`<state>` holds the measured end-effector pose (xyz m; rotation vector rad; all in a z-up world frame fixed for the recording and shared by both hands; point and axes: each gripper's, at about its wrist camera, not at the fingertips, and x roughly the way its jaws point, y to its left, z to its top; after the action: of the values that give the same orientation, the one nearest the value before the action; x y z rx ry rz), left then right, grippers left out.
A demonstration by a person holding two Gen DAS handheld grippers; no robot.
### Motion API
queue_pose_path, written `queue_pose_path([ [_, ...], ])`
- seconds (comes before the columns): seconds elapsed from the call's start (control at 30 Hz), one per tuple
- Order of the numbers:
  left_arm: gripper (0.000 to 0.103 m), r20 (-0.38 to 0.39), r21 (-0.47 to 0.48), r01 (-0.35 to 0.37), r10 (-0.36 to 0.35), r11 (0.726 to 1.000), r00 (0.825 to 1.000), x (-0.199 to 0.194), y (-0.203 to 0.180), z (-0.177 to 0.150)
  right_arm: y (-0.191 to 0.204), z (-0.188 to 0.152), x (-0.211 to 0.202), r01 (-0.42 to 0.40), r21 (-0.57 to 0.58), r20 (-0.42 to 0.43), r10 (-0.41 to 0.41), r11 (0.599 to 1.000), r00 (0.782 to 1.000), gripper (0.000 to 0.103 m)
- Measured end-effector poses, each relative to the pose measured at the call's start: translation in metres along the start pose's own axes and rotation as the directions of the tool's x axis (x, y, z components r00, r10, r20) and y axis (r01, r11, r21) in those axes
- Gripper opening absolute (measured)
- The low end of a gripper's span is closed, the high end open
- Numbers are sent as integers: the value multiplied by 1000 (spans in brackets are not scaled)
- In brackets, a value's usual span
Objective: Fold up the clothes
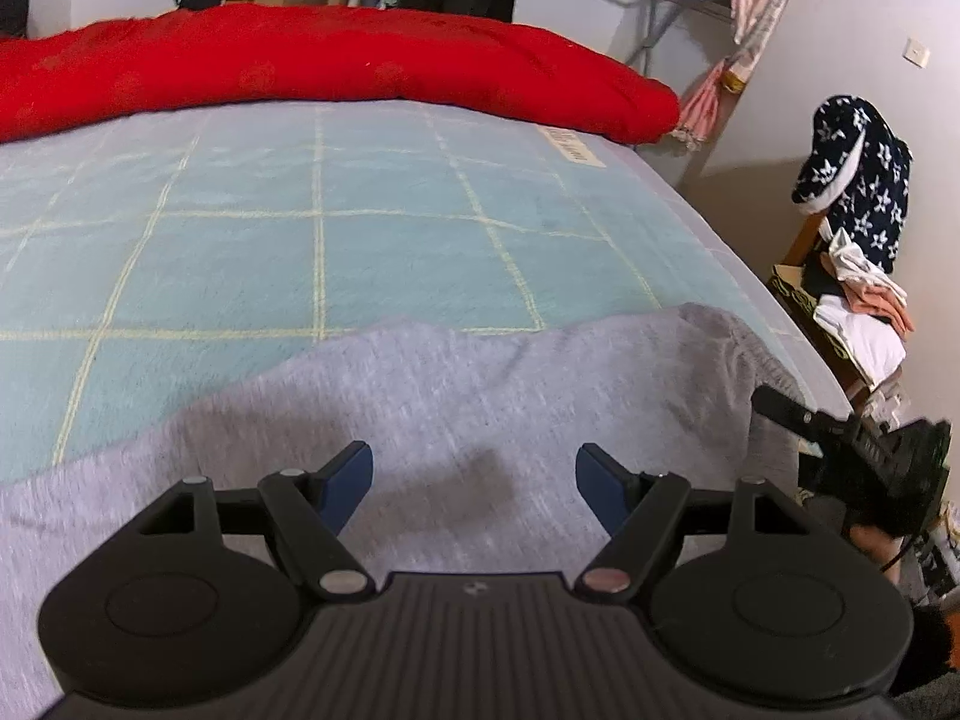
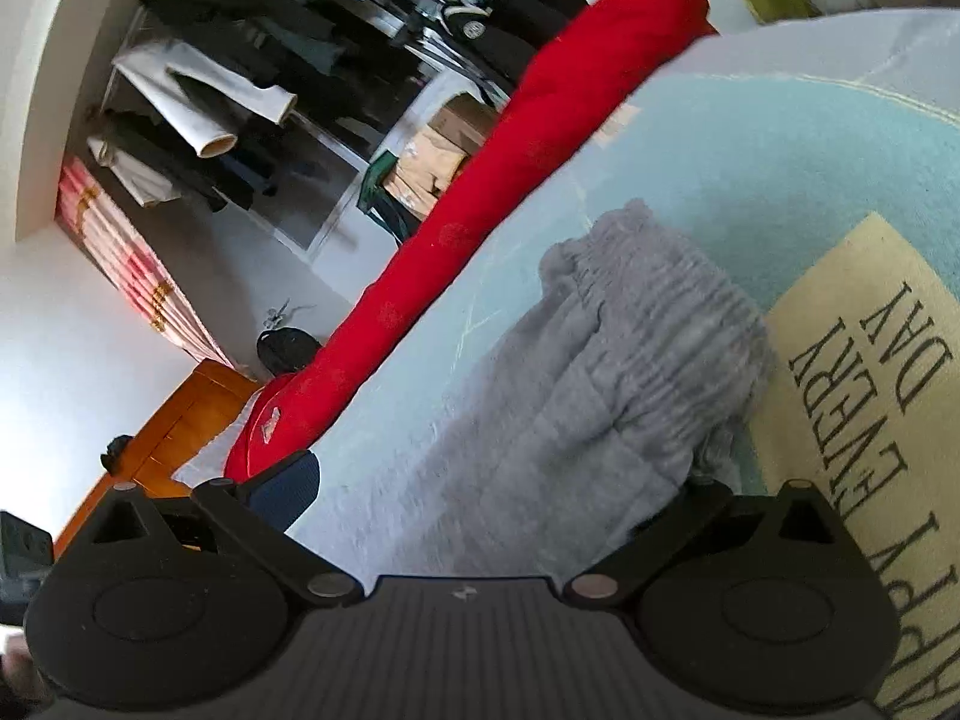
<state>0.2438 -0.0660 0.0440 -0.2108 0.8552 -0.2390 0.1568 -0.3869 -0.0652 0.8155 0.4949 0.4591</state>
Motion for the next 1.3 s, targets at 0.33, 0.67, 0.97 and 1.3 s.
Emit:
queue_pose_path([
  [0.33, 75, 12, 0, 42, -42, 999, 999, -6, 0, -6, -37, 6, -11, -7, 165, 14, 5, 986, 1000, 49],
  [0.67, 75, 25, -12, 67, -67, 998, 997, -9, 1, -13, -32, 16, -9, 87, 221, -33, -82, 971, 996, 19],
  [0.97, 74, 59, -47, 71, -68, 996, 996, -16, 6, -21, 20, 59, -8, 151, -41, -44, -152, 988, 987, 16],
  [1.3, 74, 13, -47, 71, -70, 996, 997, -10, 10, -29, -16, 50, -17, 174, 114, -114, -161, 978, 980, 20],
])
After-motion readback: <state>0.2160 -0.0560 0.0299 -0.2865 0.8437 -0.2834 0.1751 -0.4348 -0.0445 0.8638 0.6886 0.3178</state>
